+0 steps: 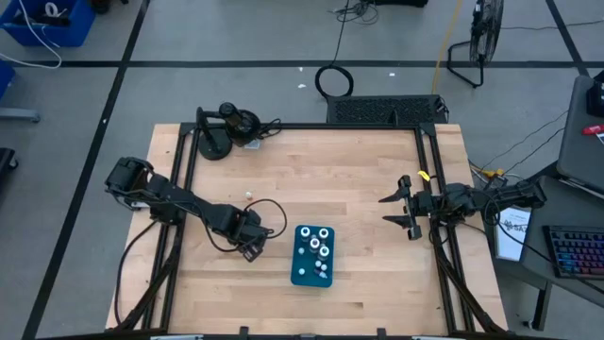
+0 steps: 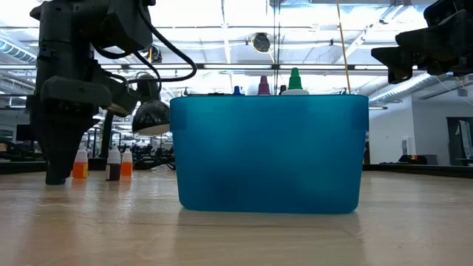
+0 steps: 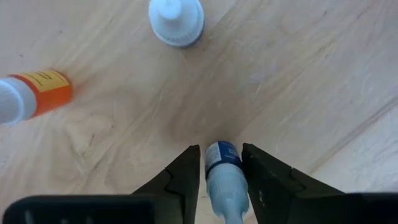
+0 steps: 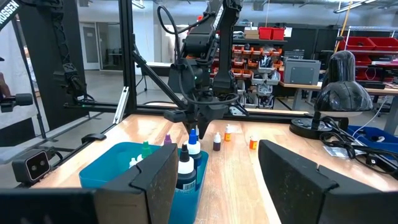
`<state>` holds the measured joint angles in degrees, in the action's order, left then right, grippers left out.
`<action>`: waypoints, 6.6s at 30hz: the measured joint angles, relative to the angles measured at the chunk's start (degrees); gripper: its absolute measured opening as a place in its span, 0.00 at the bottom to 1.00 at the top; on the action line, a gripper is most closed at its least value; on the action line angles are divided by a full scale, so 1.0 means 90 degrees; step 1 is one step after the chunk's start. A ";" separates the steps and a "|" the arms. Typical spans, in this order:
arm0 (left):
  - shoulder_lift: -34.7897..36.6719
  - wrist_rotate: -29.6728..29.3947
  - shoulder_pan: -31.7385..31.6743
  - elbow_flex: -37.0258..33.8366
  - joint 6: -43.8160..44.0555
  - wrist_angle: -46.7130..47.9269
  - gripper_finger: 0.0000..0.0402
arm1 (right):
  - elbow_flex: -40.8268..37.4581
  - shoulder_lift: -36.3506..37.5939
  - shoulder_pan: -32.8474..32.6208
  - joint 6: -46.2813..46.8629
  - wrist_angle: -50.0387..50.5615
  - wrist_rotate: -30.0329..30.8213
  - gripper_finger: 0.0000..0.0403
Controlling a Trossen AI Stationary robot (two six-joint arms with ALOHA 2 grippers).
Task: Pick & Place food coloring
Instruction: Put the blue small food coloring bottle into the blue bin, then put the red small food coloring bottle into the blue bin
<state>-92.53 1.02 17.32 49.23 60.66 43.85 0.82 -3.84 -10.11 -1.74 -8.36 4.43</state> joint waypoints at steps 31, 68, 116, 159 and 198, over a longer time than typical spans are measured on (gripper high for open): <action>-0.0010 -0.1135 0.0556 0.2765 -0.2158 -0.0202 0.18 | 0.0000 0.0000 0.0000 0.0001 0.0000 0.0002 0.53; -0.4808 -0.0119 0.0517 0.7793 -0.4852 0.1812 0.22 | 0.0000 0.0002 0.0000 0.0000 0.0000 0.0002 0.53; -0.4877 0.0039 0.0466 0.7660 -0.4520 0.1723 0.23 | 0.0002 0.0000 0.0000 0.0000 0.0000 0.0002 0.53; -0.2470 -0.2446 0.0444 0.7525 -0.2087 0.5097 0.56 | 0.0000 0.0002 0.0000 0.0000 -0.0002 0.0002 0.53; 0.0308 -0.0785 -0.1005 0.0107 -0.1370 -0.0553 0.56 | 0.0000 0.0000 0.0000 0.0001 0.0000 0.0002 0.53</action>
<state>-89.76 -6.04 8.27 50.19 48.33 38.88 0.82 -3.84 -10.11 -1.73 -8.36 4.45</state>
